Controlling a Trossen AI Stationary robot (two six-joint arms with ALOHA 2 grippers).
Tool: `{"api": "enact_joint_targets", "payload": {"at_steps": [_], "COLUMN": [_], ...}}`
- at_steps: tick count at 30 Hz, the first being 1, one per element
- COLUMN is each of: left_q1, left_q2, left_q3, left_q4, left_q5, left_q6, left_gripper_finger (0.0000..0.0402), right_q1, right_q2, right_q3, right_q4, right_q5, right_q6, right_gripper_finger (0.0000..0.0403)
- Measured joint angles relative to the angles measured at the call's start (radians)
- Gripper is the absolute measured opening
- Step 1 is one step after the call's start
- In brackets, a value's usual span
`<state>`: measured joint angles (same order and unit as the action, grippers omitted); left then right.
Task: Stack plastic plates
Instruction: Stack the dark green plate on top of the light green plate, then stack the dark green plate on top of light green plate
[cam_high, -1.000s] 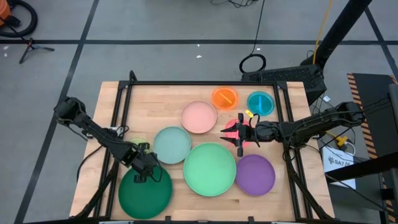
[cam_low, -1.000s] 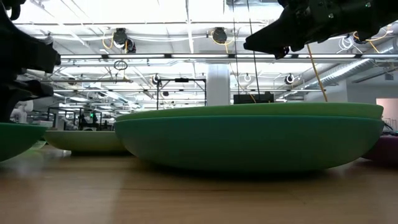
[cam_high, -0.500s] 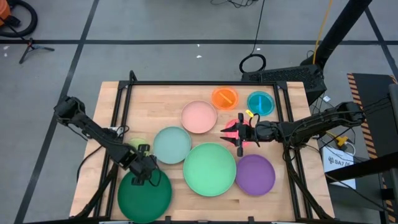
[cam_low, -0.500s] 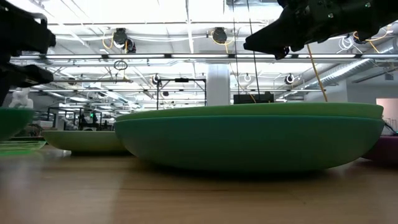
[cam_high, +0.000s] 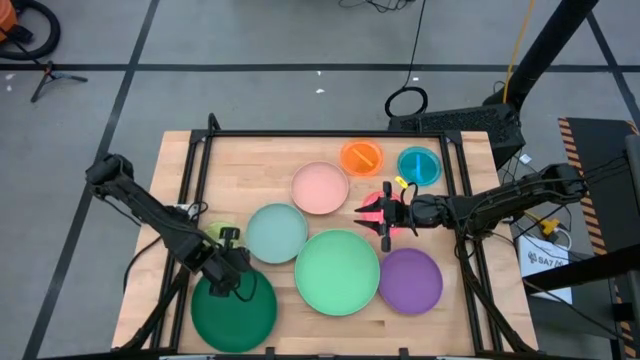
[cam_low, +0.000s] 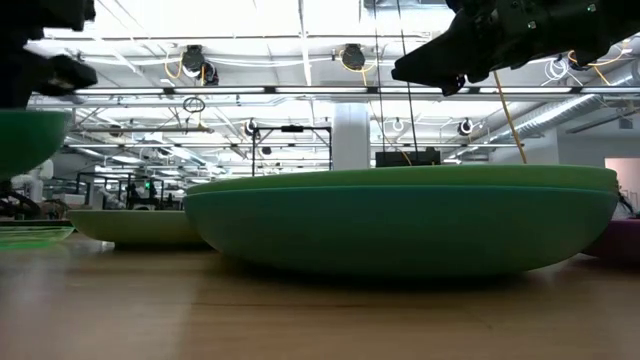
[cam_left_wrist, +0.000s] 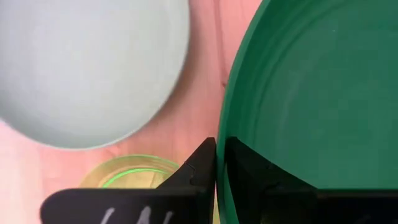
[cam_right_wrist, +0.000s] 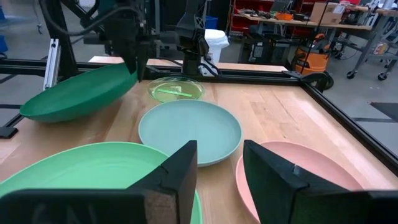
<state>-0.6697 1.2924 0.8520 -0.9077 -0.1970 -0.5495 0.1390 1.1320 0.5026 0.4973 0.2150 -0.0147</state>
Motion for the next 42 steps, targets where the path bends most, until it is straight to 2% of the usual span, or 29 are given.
{"api": "enact_joint_targets", "payload": {"at_steps": [6,16,25,34,38,42], "left_q1": [0.001,0.044,0.055,0.071,0.03,-0.032], "left_q2": [-0.042,-0.046,-0.046,-0.045,-0.024,0.006], "left_q3": [0.045,0.166,0.272,0.303,0.303,0.303], "left_q4": [-0.015,-0.034,-0.125,-0.083,-0.068,-0.069], "left_q5": [-0.076,-0.206,-0.207,-0.275,-0.236,-0.199], "left_q6": [0.005,0.016,-0.021,-0.056,-0.069,-0.151], "left_gripper_finger": [0.0038,0.0039,0.0039,0.0039,0.004,0.004], "right_q1": [0.0,0.0,0.0,0.008,0.024,0.034], "right_q2": [0.0,0.0,0.0,0.013,0.012,0.012], "right_q3": [0.0,0.0,0.0,0.013,0.013,0.013], "right_q4": [0.0,0.029,0.056,0.054,0.031,0.005], "right_q5": [-0.001,-0.002,-0.003,-0.035,-0.036,-0.037], "right_q6": [0.003,0.065,0.126,0.188,0.19,0.174], "right_gripper_finger": [0.0122,0.0122,0.0133,0.0153,0.0152,0.0151]}}
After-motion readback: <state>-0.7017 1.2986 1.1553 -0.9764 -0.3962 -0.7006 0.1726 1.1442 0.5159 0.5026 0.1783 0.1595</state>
